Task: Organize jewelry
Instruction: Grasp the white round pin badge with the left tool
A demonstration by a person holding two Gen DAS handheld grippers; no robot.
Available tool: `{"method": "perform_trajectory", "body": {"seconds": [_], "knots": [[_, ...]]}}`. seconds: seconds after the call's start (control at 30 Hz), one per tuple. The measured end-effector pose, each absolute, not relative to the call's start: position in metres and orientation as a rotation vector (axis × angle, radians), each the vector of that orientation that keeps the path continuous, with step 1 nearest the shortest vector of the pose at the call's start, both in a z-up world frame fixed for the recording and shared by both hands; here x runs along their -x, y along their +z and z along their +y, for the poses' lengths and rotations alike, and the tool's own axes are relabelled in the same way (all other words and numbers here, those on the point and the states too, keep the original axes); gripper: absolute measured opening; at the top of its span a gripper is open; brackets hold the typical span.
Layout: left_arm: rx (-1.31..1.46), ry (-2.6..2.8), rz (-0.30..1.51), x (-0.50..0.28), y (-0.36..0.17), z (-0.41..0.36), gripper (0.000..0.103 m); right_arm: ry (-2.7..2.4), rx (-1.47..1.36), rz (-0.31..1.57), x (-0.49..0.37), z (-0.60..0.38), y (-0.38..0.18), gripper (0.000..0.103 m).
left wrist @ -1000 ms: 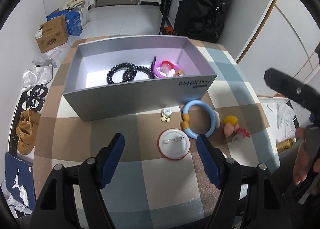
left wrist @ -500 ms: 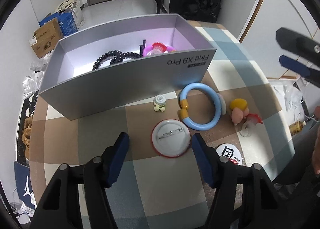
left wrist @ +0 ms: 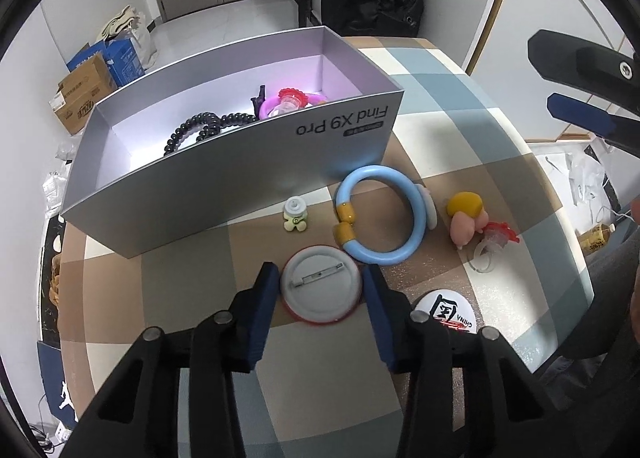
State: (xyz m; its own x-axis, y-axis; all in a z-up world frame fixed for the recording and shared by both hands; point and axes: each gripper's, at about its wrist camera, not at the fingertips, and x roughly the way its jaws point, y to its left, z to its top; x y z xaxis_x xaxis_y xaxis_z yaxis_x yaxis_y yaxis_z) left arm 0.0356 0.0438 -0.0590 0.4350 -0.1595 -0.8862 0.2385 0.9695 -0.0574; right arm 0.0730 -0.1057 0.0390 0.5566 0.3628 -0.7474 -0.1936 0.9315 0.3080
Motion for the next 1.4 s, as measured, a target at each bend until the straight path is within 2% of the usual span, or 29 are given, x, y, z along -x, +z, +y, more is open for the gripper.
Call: {"method": "perform_trajectory", "body": {"seconds": [0.93, 1.4], "knots": [[0.26, -0.288, 1.167, -0.049, -0.056, 0.077, 0.037, 0.27, -0.249, 0.934, -0.077, -0.122, 0.035, 0.103], [0.375, -0.301, 1.036, -0.043, -0.019, 0.099, 0.037, 0.267, -0.192, 0.969, -0.075, -0.112, 0.022, 0.103]]}}
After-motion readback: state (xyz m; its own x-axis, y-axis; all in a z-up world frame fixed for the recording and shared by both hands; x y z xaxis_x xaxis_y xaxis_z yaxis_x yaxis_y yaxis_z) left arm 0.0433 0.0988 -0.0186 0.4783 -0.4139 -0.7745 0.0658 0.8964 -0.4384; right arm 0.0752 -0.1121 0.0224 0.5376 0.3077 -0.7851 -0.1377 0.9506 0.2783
